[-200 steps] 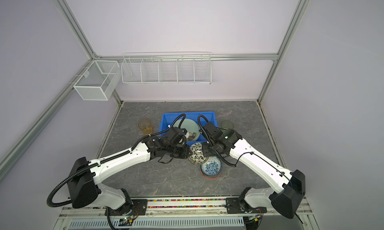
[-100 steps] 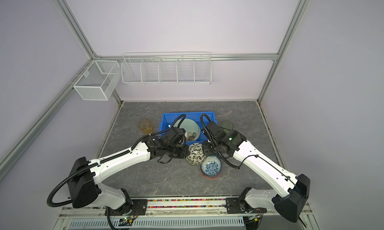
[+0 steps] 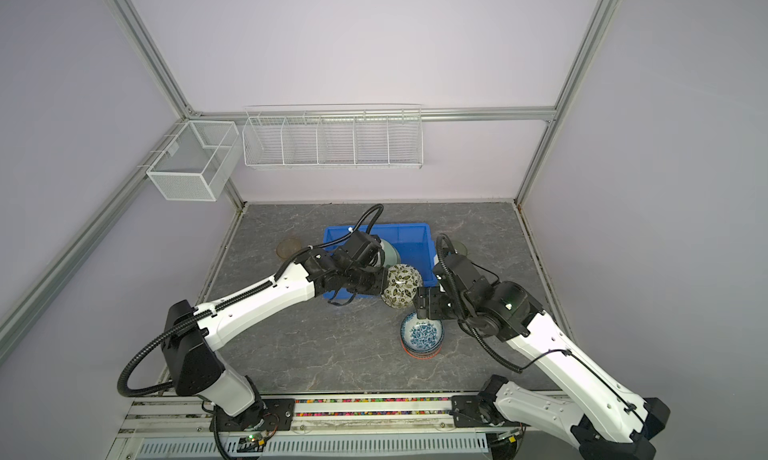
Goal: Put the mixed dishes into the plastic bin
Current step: 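Carry the leaf-print bowl into the bin with the left gripper while right draws back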
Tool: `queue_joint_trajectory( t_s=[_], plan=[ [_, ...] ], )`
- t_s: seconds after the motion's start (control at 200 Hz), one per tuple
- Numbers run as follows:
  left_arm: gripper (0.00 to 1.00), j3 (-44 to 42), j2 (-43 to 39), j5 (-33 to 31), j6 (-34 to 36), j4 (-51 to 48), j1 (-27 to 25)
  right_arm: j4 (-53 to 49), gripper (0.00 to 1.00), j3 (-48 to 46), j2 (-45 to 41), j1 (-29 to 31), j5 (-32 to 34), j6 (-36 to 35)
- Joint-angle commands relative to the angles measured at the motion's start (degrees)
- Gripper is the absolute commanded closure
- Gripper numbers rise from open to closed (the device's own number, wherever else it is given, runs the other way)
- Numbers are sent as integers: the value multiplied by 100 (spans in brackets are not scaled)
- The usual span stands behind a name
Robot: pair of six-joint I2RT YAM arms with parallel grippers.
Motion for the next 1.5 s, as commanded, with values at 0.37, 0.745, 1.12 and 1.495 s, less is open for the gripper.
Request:
queue_joint_trajectory(
  t_s=[0.37, 0.745, 1.12, 1.495],
  plan=[
    [100, 2417, 1763, -151, 614, -915, 377, -838, 12, -501, -1104, -17, 428, 565],
    [100, 3349, 2809, -273, 924, -1222, 564, -1212, 12, -456, -1298, -43, 821, 758],
    [100, 4115, 3582, -81, 1115, -1565, 683, -1321, 12, -519, -1347, -125, 1008, 835],
    [100, 3816, 3658, 229, 1123, -1405, 712, -1113, 12, -715, -1247, -432, 658, 616]
  ],
)
